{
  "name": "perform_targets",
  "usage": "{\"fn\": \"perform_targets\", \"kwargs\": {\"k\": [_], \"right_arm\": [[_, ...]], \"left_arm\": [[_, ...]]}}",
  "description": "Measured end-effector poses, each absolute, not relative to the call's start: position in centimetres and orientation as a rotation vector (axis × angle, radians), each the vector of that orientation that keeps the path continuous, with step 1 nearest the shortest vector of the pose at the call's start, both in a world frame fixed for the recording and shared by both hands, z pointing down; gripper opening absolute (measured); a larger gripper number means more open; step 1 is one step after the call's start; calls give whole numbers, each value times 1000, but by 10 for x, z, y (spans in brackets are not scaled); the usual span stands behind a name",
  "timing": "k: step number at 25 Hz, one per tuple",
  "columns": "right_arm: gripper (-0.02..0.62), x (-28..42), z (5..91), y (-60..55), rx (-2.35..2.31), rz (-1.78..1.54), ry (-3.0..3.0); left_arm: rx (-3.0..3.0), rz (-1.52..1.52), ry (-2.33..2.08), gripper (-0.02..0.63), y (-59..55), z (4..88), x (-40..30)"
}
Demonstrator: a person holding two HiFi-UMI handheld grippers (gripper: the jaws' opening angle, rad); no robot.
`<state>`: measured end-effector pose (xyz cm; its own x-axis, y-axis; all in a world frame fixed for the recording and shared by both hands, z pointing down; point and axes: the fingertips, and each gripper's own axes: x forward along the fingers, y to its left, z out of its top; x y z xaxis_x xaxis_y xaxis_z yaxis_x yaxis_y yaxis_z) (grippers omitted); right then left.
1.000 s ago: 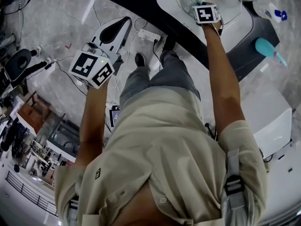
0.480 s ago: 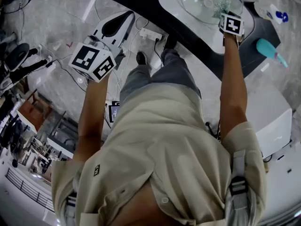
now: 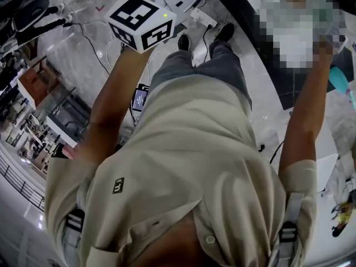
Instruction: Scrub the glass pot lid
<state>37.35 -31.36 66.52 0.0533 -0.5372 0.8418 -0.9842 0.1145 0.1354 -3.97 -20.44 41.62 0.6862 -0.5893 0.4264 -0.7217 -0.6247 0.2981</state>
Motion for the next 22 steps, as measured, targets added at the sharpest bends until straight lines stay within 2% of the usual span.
{"fn": "perform_targets", "kwargs": {"k": [7, 10, 14, 22], "right_arm": [[86, 375, 623, -328, 1508, 712, -1396], [86, 341, 616, -358, 1488, 661, -1625], [86, 307, 582, -330, 1521, 614, -1732], [85, 196, 431, -234, 1593, 460, -2027]], "left_arm": [[2467, 360, -1064, 14, -204, 375, -59], [2466, 345, -1099, 14, -204, 375, -73], [2474, 321, -1132, 14, -173, 374, -102], [2536, 233, -1151, 14, -99, 338, -168]]}}
